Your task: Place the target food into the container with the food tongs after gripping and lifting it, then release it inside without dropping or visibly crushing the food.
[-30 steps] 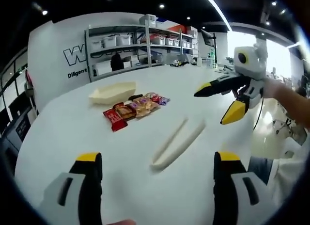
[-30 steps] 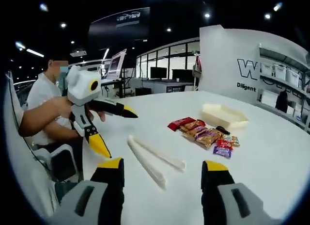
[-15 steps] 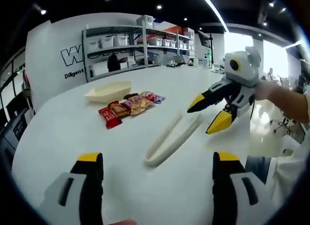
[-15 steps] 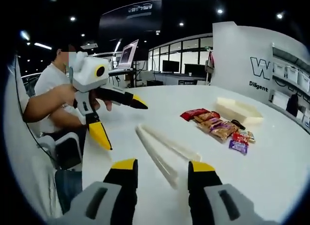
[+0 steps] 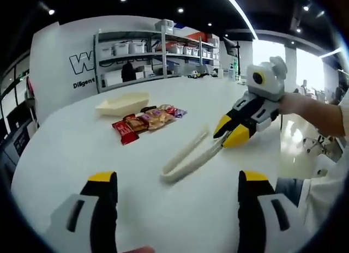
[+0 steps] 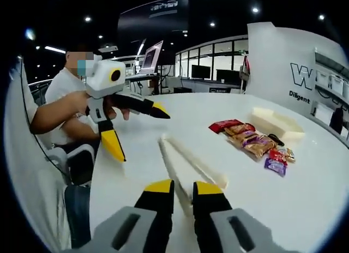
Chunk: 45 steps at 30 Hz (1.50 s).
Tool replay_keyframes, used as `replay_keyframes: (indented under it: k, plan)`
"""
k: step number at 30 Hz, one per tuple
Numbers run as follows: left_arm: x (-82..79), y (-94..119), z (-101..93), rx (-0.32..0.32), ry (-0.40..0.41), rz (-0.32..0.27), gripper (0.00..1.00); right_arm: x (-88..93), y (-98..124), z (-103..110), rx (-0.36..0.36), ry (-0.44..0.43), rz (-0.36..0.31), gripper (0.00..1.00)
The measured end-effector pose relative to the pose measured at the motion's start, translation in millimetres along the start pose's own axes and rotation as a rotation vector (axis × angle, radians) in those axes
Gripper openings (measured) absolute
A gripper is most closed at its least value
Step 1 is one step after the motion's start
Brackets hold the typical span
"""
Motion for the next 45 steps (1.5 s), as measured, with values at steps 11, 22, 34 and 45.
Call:
replay_keyframes:
  k: [11, 22, 34, 45]
  plan:
    - [0.9, -3.8, -3.0, 0.017, -0.004, 0.006, 0.89, 2.5, -2.3, 3.0, -0.066, 0.056, 0.003, 0.0]
    - [7.4, -6.2, -3.3, 0.023, 0.007, 0.007, 0.87, 3.8, -2.2, 7.3, -0.111, -0.004, -0.039, 0.0]
    - [7.2, -6.8, -5.7, 0.044, 0.051, -0.029, 0.86, -2.4, 1.5, 10.7, -0.141, -0.156, -0.096, 0.0]
    - [8.6, -15.8, -12.7, 0.089, 0.081, -0.05, 0.84, -14.1, 6.9, 15.7, -0.189, -0.264, -0.203, 0.0]
Point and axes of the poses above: the point that each gripper's makers call its tool centre point, and the gripper's own axes: y roughly backward along the fingers, z roughly to its left, x roughly out of its underside, the point moved 5 cm from there along y, roughly backward along the fingers, and after that the axes turned 7 degrees about -z, right-handed, at the moved point
